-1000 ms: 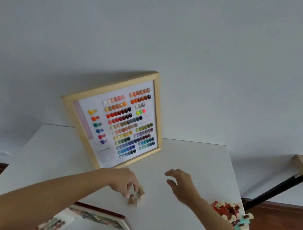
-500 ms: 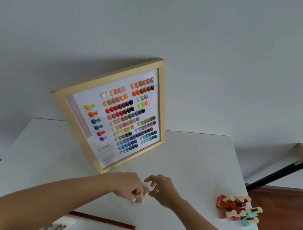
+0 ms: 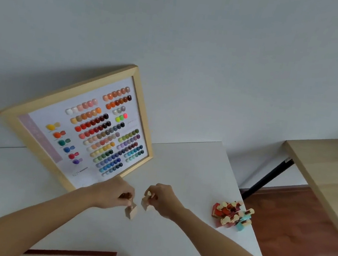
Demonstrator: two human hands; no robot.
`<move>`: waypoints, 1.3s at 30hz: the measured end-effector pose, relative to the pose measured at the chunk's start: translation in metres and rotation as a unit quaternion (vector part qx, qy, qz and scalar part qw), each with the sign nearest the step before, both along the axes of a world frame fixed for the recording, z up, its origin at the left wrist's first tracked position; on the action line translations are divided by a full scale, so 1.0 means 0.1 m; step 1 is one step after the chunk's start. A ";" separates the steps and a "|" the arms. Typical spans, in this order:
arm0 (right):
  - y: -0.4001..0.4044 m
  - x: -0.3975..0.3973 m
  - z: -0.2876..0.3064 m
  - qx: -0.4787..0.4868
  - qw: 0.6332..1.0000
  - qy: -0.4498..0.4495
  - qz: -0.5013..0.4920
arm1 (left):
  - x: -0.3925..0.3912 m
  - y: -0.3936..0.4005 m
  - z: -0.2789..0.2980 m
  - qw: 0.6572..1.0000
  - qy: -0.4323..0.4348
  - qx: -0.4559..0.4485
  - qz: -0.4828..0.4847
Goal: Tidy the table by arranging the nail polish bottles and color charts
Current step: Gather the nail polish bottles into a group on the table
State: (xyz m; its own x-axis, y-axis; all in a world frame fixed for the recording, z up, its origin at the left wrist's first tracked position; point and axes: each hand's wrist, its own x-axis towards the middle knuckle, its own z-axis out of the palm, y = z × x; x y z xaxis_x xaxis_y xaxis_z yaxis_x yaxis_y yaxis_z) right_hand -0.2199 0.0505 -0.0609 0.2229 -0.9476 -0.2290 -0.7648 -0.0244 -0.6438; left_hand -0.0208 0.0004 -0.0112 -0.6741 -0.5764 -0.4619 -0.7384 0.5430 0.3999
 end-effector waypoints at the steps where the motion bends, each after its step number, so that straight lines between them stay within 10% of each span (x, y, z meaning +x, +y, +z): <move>1: -0.01 -0.12 0.05 -0.007 1.000 -0.006 -0.013 | -0.09 -0.02 0.03 1.000 0.013 -0.011 0.011; 18: 0.30 -2.42 0.42 -0.041 0.973 0.039 -0.225 | -2.25 0.07 0.11 0.982 0.143 -0.098 0.073; 39: 0.34 -2.78 0.00 0.033 0.980 0.170 -0.094 | -3.25 0.27 -0.32 0.997 0.012 -0.069 -0.011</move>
State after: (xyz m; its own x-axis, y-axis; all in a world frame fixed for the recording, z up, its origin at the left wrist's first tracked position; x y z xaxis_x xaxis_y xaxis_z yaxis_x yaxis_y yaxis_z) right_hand -0.4979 0.0845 -0.0605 -0.0550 -0.9449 -0.3227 -0.9223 0.1719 -0.3461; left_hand -0.3458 0.0278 -0.0428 -0.6976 -0.6179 -0.3627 -0.7164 0.6107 0.3374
